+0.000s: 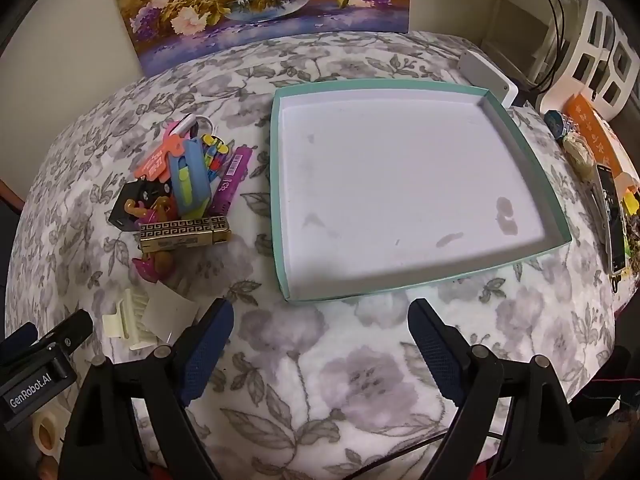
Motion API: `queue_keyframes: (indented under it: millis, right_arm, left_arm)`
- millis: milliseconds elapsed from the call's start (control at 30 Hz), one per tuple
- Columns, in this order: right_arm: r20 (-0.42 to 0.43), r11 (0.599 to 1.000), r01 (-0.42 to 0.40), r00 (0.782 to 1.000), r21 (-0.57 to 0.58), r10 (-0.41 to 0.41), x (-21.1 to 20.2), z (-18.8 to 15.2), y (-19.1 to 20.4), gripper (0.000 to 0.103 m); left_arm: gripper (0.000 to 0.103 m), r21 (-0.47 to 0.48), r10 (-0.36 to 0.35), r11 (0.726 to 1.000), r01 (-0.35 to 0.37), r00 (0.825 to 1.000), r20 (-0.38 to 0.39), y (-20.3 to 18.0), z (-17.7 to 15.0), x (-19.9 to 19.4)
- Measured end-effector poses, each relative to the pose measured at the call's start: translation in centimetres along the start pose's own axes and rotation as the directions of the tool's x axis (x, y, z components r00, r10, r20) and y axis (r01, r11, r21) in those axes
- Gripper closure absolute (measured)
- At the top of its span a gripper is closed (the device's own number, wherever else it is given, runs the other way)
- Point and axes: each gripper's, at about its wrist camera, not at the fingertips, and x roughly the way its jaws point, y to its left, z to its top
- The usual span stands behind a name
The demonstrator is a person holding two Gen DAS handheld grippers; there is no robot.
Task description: Organize rigid objects
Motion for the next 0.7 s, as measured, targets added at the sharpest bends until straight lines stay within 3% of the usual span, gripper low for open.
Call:
queue_keyframes:
  millis: [700]
  right_arm:
    - [-0.006, 1.0, 0.011, 1.0, 0.013, -0.011, 0.1, 0.01, 0.02, 0.014]
  left_arm:
    - [0.0, 0.001, -0.003, 1.0, 0.003, 1.0, 0.001, 0.0, 0.02, 0.03]
